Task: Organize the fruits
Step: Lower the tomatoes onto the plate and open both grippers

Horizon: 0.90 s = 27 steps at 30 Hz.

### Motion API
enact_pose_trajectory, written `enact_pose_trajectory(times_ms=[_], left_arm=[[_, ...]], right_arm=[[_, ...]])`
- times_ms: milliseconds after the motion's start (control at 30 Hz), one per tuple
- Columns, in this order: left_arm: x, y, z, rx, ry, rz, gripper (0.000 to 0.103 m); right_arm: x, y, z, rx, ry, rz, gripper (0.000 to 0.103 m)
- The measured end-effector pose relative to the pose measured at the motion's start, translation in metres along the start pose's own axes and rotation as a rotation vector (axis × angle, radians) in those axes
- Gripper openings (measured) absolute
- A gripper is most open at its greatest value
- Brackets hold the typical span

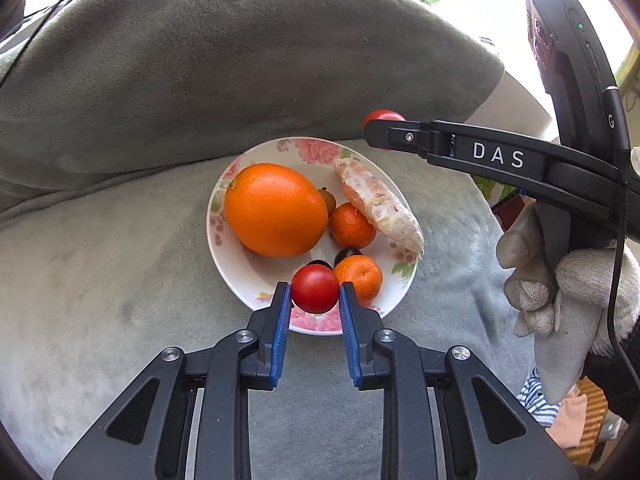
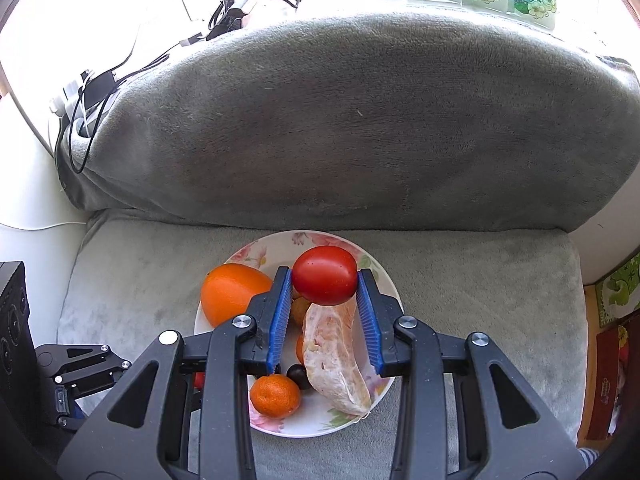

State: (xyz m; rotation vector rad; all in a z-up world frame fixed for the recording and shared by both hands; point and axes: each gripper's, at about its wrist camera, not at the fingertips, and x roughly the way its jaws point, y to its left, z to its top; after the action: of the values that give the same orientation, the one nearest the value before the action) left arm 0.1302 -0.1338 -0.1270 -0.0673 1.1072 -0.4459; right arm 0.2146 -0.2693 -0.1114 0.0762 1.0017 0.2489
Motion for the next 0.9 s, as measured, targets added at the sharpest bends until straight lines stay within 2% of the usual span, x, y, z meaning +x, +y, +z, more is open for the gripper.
enact_pose_trajectory(times_ms=[900], left_arm=[[0.011,-0.001,0.008,-0.016,0.023,-0.011,0.023]], right_arm=[[0.024,0.007,0.008,-0.024,0.05,0.01,0.035]])
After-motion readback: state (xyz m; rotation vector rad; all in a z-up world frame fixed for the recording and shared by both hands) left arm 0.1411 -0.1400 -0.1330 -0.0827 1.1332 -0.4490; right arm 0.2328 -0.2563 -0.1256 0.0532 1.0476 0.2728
